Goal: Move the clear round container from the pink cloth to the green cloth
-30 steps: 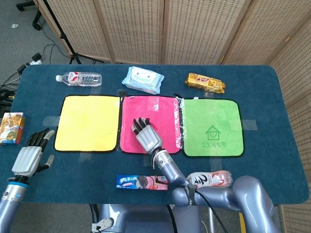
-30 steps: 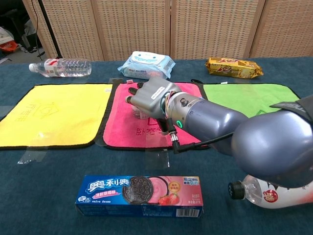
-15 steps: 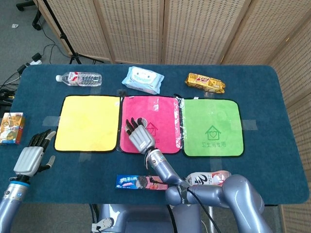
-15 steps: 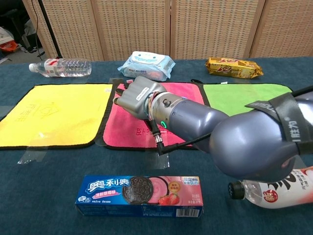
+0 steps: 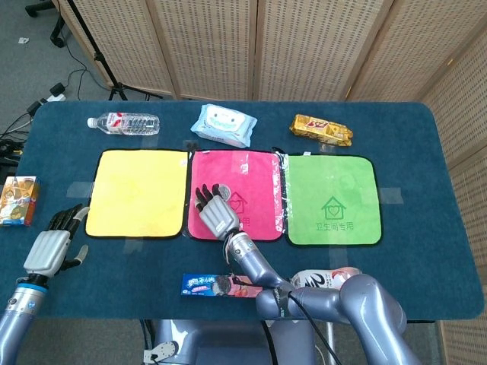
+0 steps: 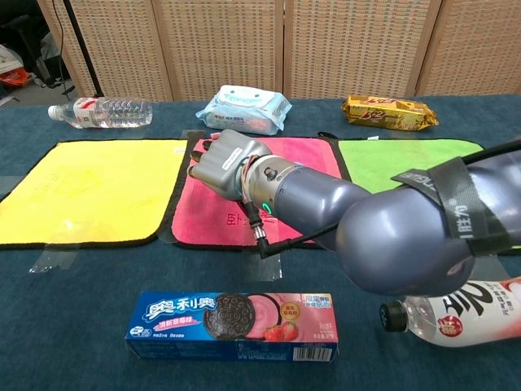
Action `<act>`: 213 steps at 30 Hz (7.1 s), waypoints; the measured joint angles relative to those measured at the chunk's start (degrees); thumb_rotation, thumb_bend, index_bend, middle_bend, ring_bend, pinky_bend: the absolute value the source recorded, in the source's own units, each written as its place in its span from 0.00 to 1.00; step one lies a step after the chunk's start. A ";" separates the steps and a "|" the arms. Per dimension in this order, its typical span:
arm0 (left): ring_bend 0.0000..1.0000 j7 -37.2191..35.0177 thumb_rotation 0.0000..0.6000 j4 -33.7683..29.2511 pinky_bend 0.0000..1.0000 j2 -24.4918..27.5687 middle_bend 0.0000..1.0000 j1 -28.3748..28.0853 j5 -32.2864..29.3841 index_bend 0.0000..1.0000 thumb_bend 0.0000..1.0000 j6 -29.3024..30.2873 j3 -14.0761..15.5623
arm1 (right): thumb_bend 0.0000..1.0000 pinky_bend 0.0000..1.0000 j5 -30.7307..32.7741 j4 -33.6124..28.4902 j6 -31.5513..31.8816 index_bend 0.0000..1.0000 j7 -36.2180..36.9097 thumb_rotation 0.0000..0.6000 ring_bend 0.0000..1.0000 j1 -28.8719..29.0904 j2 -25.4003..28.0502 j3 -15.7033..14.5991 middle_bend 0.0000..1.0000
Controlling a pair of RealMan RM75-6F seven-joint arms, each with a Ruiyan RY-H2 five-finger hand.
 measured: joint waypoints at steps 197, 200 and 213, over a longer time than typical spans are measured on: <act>0.00 0.00 1.00 -2.18 0.05 0.43 0.00 0.48 1.64 0.00 0.45 3.03 0.78 | 0.47 0.11 -0.76 -13.08 17.74 0.16 2.18 1.00 0.00 -14.79 17.62 -3.39 0.02; 0.00 0.09 1.00 -2.35 0.05 0.66 0.00 0.74 1.70 0.00 0.45 3.70 0.65 | 0.47 0.11 -5.48 -18.29 20.67 0.16 6.60 1.00 0.00 -16.63 20.08 -3.92 0.02; 0.00 3.49 1.00 -3.63 0.05 0.96 0.00 1.67 2.87 0.00 0.45 6.57 0.58 | 0.45 0.11 -23.92 -30.61 36.84 0.16 31.78 1.00 0.00 -35.28 31.98 -12.83 0.02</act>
